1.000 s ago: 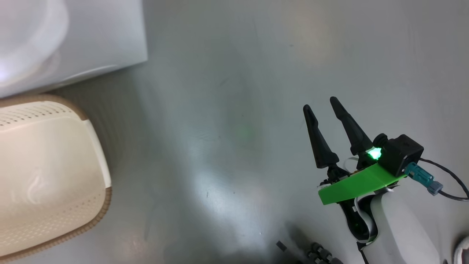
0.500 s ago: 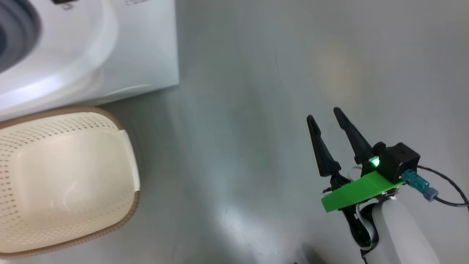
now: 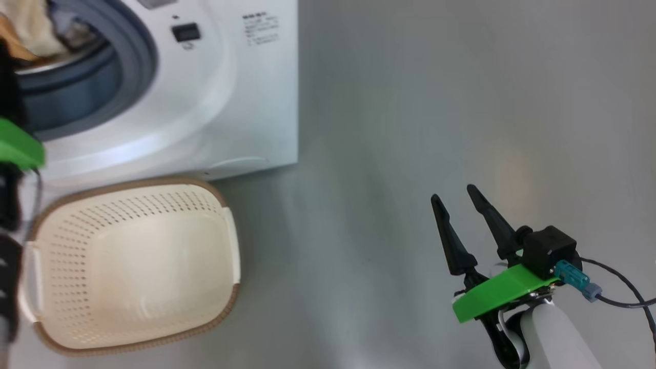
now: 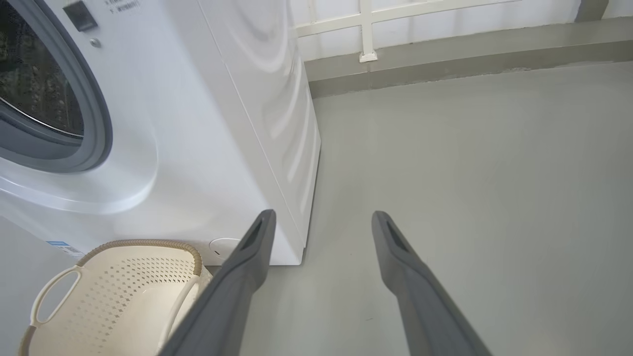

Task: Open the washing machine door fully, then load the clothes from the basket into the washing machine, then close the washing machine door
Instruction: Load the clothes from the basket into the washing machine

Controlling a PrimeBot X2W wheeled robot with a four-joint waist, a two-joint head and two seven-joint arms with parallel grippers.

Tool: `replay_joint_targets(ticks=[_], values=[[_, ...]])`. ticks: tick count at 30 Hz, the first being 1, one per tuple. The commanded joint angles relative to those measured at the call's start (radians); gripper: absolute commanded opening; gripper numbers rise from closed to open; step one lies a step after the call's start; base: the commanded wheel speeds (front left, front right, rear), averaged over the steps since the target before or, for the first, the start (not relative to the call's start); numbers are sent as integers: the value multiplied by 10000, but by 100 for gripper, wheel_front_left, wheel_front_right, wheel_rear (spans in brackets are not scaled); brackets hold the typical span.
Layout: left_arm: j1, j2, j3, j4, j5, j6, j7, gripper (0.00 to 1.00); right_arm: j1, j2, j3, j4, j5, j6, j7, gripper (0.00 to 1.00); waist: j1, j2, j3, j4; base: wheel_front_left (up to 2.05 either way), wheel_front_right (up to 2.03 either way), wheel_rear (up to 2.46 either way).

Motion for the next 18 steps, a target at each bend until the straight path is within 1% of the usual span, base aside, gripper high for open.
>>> replay_joint_targets(ticks=[1, 7, 12, 18], values=[[566, 363, 309, -491, 120, -26, -53, 100, 300, 18, 142, -155, -139, 16, -120, 100, 0, 0, -815, 561, 0, 0, 0], [2291, -36, 588, -1638, 178, -11, -53, 100, 651, -12, 144, 7, -222, 16, -120, 100, 0, 0, -1604, 906, 0, 0, 0], [3767, -321, 926, -2731, 221, 105, -53, 100, 903, -56, 180, 91, -190, 16, -120, 100, 0, 0, -2244, 1092, 0, 0, 0], [5390, -839, 1248, -4085, 409, 336, -53, 100, 1258, -95, 141, 120, -128, 16, -120, 100, 0, 0, -2934, 1345, 0, 0, 0]])
